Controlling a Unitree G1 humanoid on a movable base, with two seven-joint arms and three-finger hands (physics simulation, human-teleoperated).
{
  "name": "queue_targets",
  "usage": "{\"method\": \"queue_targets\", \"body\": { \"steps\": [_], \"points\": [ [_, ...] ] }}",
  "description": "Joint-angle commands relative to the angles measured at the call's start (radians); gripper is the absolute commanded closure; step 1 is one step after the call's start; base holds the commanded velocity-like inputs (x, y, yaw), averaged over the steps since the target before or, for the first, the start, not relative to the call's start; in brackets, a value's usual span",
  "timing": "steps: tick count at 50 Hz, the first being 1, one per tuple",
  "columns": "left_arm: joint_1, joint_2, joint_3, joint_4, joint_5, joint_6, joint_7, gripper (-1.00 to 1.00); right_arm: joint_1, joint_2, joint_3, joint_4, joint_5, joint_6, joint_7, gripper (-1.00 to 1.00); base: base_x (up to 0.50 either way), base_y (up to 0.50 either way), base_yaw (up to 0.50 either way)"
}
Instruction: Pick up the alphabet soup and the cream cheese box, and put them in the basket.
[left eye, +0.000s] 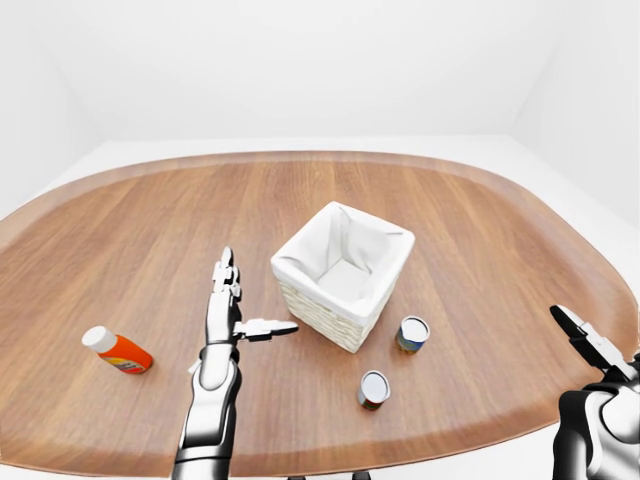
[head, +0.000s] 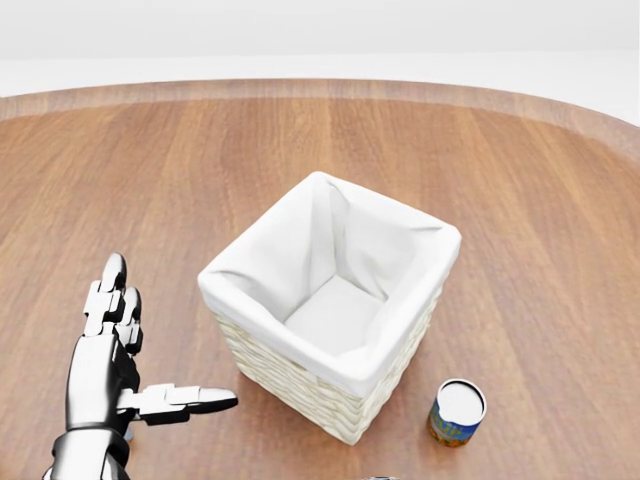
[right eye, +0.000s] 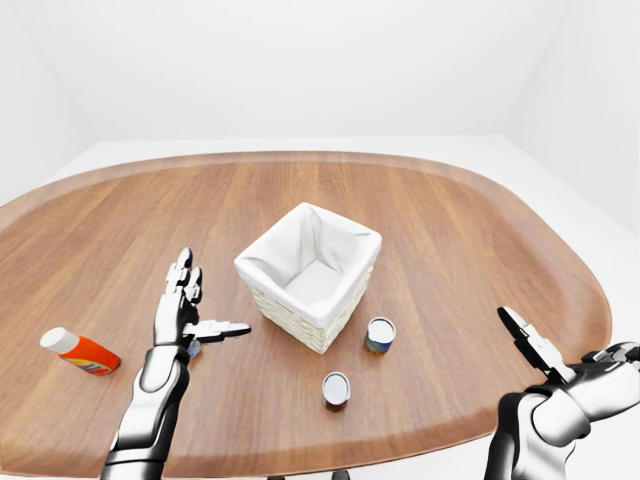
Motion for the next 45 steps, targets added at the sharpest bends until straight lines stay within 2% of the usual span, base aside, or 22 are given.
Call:
{"method": "queue_targets", "body": {
  "steps": [1,16,18,25,30,36,39,40,41,42,43,44,45],
  "points": [
    [-0.014,0.007,0.020,0.025,-0.013,0.014,0.033,-1.00,-0.004,-0.004,0.000,0.008,0.001,0.000,0.000,-1.00,0.28,0.00,0.00],
    [-0.023,0.011,0.029,0.043,-0.021,0.025,0.057,-1.00,-0.002,-0.004,0.002,0.007,0.004,0.000,0.000,-1.00,0.25,0.00,0.00],
    [-0.019,0.011,0.027,0.030,-0.022,0.036,0.059,-1.00,-0.001,-0.004,0.001,0.003,0.006,0.000,0.000,-1.00,0.25,0.01,0.00],
    [-0.020,0.011,0.024,0.036,-0.020,0.033,0.057,-1.00,0.000,-0.002,0.000,0.000,0.005,0.000,0.000,-1.00,0.25,0.01,0.00],
    [-0.025,0.013,0.024,0.050,-0.018,0.022,0.053,-1.00,-0.002,-0.002,0.002,0.007,0.001,0.000,0.000,-1.00,0.25,0.01,0.00],
    [-0.006,0.010,0.023,-0.003,-0.012,0.041,0.059,-1.00,0.000,-0.001,0.003,-0.002,0.003,0.000,0.000,-1.00,0.09,0.00,0.00],
    [-0.004,0.014,0.016,-0.009,0.051,0.055,0.100,-1.00,-0.002,0.000,0.004,0.002,-0.001,0.000,0.000,-1.00,0.00,0.00,0.00],
    [-0.005,0.013,0.017,-0.012,0.080,0.054,0.129,-1.00,-0.004,-0.002,0.004,0.008,-0.003,0.000,0.000,-1.00,0.00,0.00,0.00],
    [-0.005,0.015,0.017,-0.010,0.088,0.016,0.130,-1.00,-0.004,-0.002,0.005,0.008,-0.003,0.000,0.000,-1.00,0.00,0.00,0.00],
    [0.005,0.015,0.012,-0.043,0.139,0.063,0.165,-1.00,-0.005,-0.003,0.005,0.011,-0.002,0.000,0.000,-1.00,0.00,0.00,0.00],
    [0.006,0.014,0.014,-0.050,0.151,0.064,0.174,-1.00,-0.005,-0.003,0.006,0.012,-0.002,0.000,0.000,-1.00,0.00,0.00,0.00],
    [0.015,0.010,0.016,-0.094,0.161,0.110,0.179,-1.00,-0.002,-0.002,0.006,0.001,-0.001,0.000,0.000,-1.00,0.00,0.00,0.00],
    [0.016,0.009,0.017,-0.097,0.162,0.113,0.179,-1.00,-0.002,-0.002,0.006,0.000,-0.001,0.000,0.000,-1.00,0.00,0.00,0.00]
  ]
}}
